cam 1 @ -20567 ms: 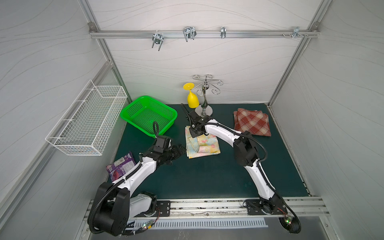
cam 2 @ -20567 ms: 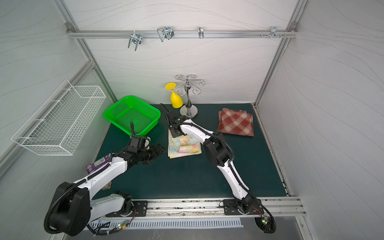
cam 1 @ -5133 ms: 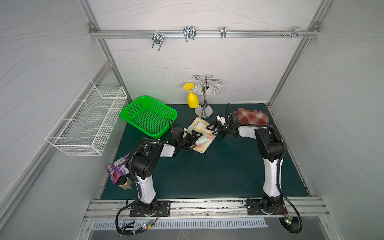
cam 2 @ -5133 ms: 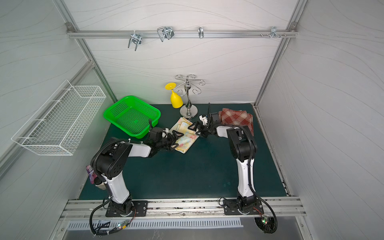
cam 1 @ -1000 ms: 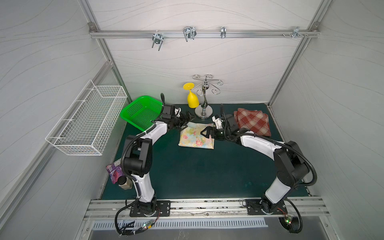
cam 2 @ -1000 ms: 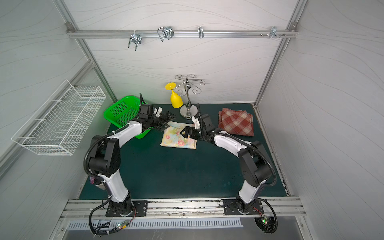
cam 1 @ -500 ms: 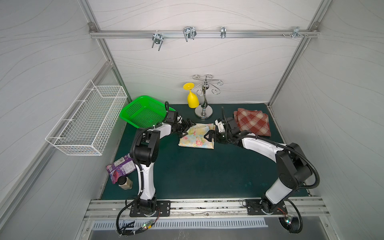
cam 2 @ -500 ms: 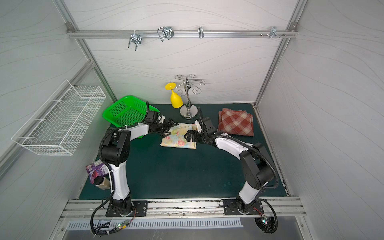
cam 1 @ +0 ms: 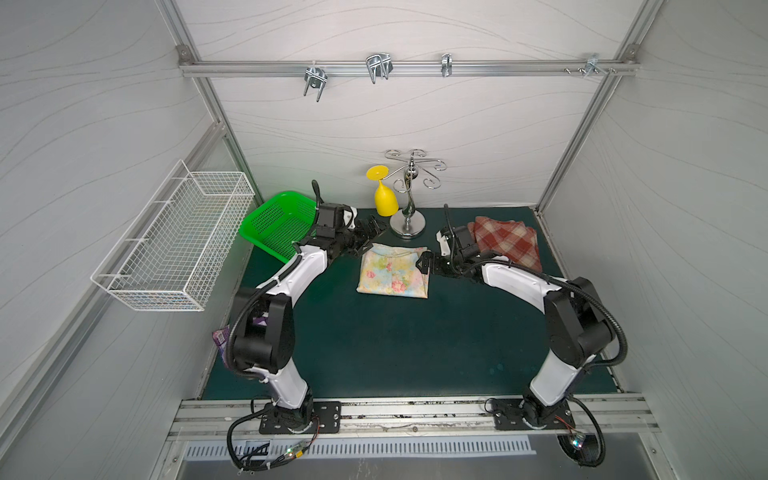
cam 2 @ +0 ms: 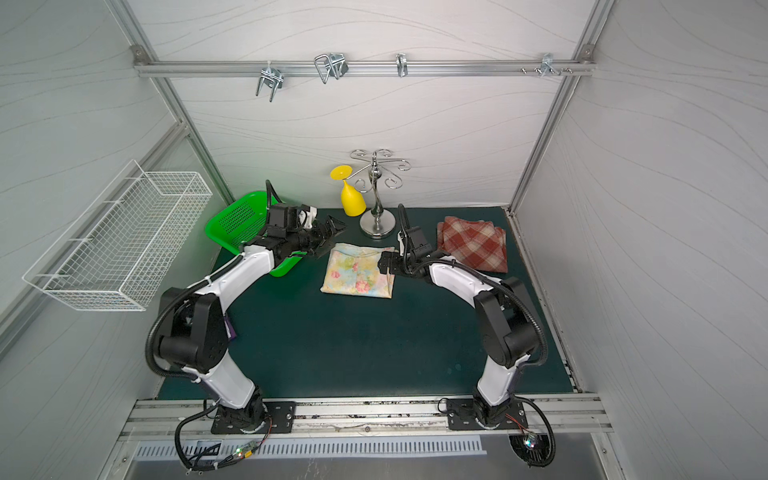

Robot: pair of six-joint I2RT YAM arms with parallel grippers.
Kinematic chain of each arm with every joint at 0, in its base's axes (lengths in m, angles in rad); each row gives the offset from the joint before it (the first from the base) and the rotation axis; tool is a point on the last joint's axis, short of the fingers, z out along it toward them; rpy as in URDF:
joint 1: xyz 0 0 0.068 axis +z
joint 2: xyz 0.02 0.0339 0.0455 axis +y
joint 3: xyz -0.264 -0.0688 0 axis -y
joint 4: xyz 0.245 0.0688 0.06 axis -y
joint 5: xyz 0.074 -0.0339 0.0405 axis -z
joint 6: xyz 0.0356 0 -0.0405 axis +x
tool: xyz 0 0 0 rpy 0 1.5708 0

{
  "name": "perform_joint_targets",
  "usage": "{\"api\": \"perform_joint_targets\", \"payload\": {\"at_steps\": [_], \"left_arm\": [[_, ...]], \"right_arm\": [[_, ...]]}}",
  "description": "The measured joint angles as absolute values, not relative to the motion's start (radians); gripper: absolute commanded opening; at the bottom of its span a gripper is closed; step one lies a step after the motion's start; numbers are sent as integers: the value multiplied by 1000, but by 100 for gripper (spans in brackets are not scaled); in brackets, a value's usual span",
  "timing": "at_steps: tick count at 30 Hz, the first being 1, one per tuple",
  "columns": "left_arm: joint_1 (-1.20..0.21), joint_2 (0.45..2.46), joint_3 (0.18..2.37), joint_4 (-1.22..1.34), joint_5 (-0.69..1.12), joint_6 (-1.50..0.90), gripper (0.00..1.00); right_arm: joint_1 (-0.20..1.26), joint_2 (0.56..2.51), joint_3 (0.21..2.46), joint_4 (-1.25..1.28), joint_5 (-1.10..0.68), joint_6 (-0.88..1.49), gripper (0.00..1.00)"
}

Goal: Fold and stack skirts
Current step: Rotate the skirt at the center of the table.

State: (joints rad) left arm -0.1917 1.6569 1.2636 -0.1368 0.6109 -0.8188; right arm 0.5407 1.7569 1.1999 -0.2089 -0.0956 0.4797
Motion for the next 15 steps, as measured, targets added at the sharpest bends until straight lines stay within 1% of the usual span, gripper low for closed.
{"api": "perform_joint_targets", "payload": {"at_steps": [3,6,11,15], "left_arm": [[-192,1569,1202,-171,598,-811,99],[-192,1522,1124,-205,589,-802,99],[-192,1483,1010,-289,560,-776,99],[-192,1434,939,-327,535,-754,99]], "right_arm": [[530,1832,1253,-228,-83,461,99],[528,1906,1299,-236,-78,445,99],[529,1972,1332,-249,-78,438,99],[529,2009,1351,-248,-83,439,96]]}}
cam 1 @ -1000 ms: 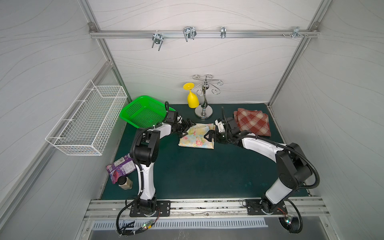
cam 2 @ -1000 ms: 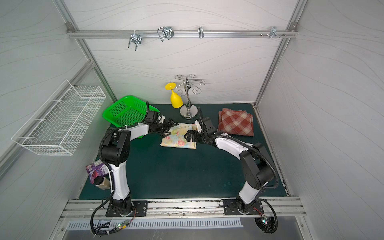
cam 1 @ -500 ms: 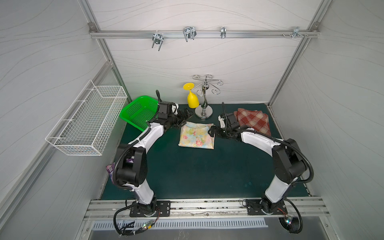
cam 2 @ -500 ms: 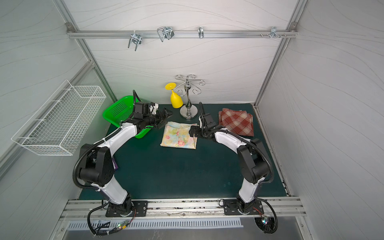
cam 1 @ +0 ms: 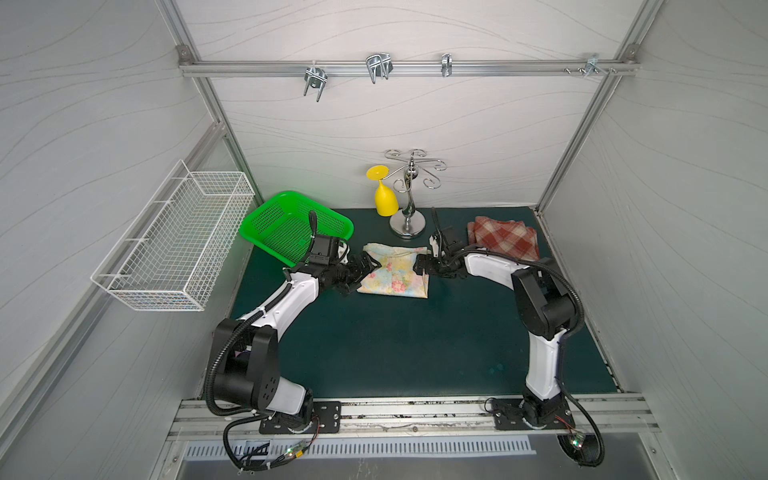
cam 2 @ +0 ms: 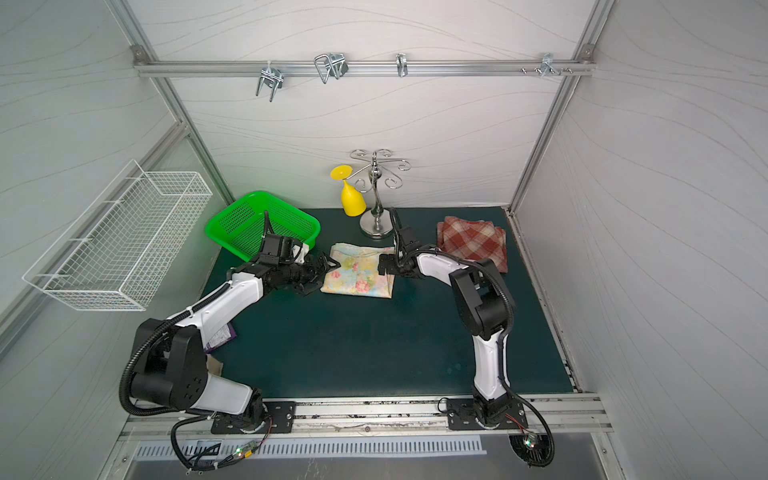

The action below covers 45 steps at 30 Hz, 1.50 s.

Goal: Fold and stack skirts
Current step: Rotate the skirt at the center of the table, then pick up the skirt from the center of the table.

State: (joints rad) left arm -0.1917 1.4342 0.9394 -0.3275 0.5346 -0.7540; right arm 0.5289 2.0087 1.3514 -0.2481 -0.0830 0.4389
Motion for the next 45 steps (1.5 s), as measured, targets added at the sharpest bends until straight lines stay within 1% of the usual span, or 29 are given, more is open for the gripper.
{"api": "perform_joint_targets", "payload": {"at_steps": [4,9,13,15,21,24,25,27,31,32,33,34,37,40,45], "left_arm": [[-192,1372,895,-349,509,-733,99],[-192,1340,881,-358,490,-719,99],[-192,1337,879,-360,486,-710,99],[-192,1337,879,-360,486,-709,99],[-192,1337,865,-358,485,-709,100],[-192,1337,853,-359,485,-709,99],[-192,1337,850,-358,485,-709,99],[-192,1337,844,-358,485,-708,99],[-192,1338,838,-357,485,-709,99],[-192,1338,838,-356,485,-709,99],[-192,1338,838,-356,485,-709,99],[-192,1338,838,-354,485,-709,99],[-192,1338,838,-348,486,-710,99],[-192,1338,838,-346,486,-710,99],[-192,1338,834,-339,486,-711,99]], "right_arm": [[530,2037,1374,-247,-91,441,92],[531,2067,1406,-231,-98,452,86],[533,2082,1416,-216,-106,463,80],[537,2089,1418,-201,-113,474,73],[557,2099,1416,-163,-116,508,70],[566,2104,1416,-151,-109,523,66],[567,2105,1415,-146,-109,528,63],[567,2105,1407,-135,-108,539,56],[568,2105,1385,-107,-109,566,28],[569,2106,1383,-106,-110,572,17],[569,2111,1383,-107,-110,577,9],[570,2112,1383,-106,-114,580,6],[570,2119,1388,-106,-123,579,5],[570,2120,1390,-107,-125,580,0],[570,2120,1406,-137,-126,572,0]]}}
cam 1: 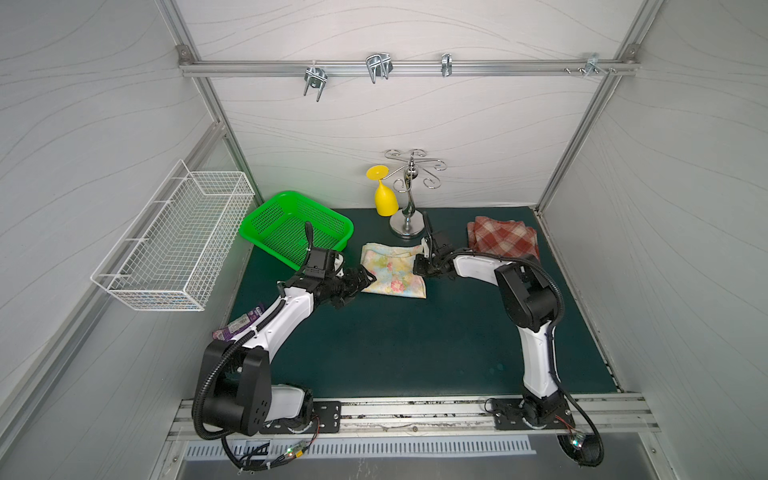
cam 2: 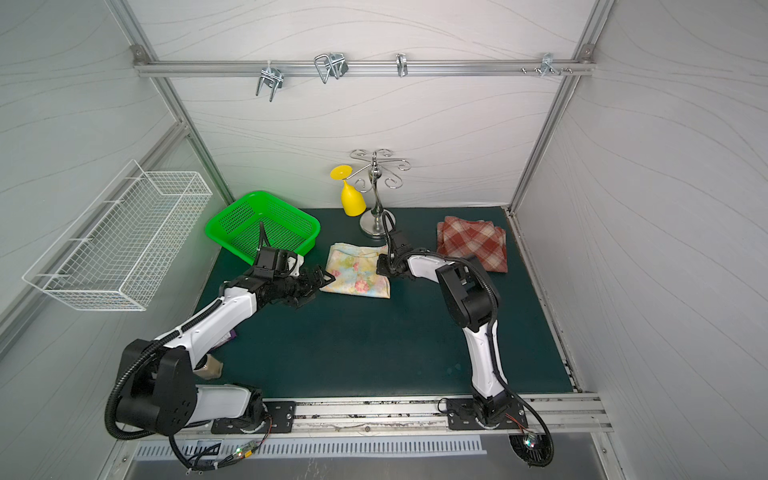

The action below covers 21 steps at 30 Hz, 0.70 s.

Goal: Fold and stack skirts
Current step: Pick up the skirt from the center of the table.

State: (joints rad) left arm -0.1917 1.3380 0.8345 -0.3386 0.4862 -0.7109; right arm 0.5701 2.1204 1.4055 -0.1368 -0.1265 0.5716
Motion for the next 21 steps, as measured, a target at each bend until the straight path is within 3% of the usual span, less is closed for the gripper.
{"api": "perform_joint_targets", "payload": {"at_steps": [21], "left_arm": [[-192,1297,820,-298,516,-744,99]], "right_arm": [[535,2080,1583,-507,79,336,0]]}}
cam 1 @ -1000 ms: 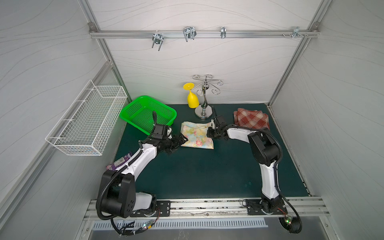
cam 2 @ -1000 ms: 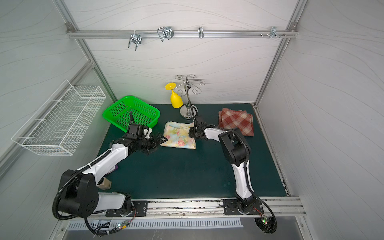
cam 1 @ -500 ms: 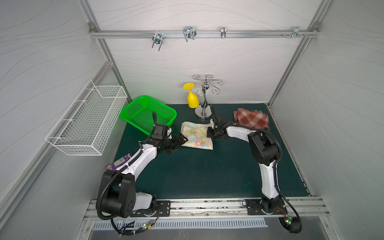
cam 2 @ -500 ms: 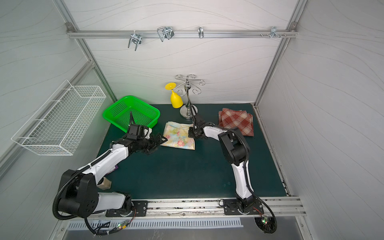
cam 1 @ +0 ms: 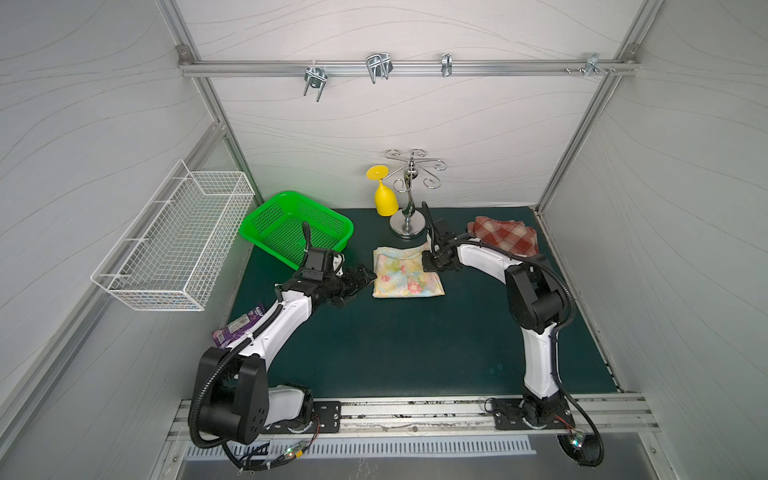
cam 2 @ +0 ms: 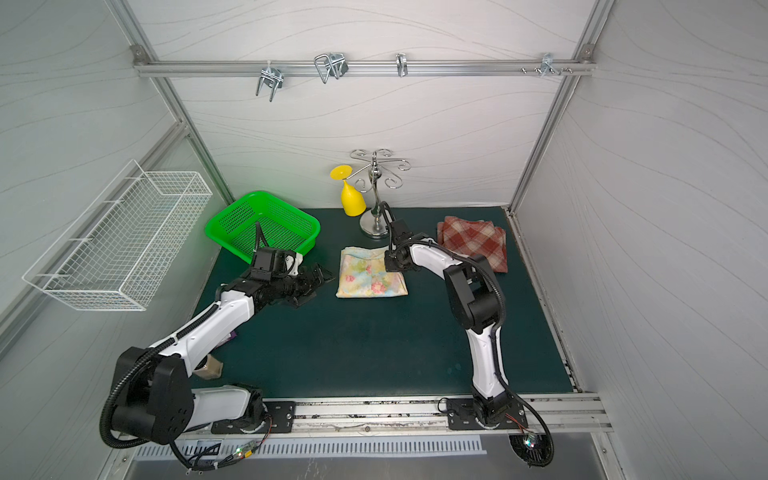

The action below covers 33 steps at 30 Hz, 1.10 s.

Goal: Fold and stack skirts
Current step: Pick up the skirt from the center of the table.

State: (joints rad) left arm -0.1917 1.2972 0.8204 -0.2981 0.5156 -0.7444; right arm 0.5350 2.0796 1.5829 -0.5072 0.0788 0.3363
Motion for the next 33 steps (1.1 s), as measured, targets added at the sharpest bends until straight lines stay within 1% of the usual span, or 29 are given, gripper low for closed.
{"api": "perform_joint_targets", "payload": {"at_steps": [12,20,33], "left_arm": [[-192,1298,788,-218,564,-789,99],[-192,1320,782,-170,584,-813,99],[-192,1391,769,-110,596,-823,99]], "right_arm": [[465,2082,1795,-698,205,209,0],[403,2119,1965,-793,263,138,0],[288,2131,2016,-856,298,89,0]]}}
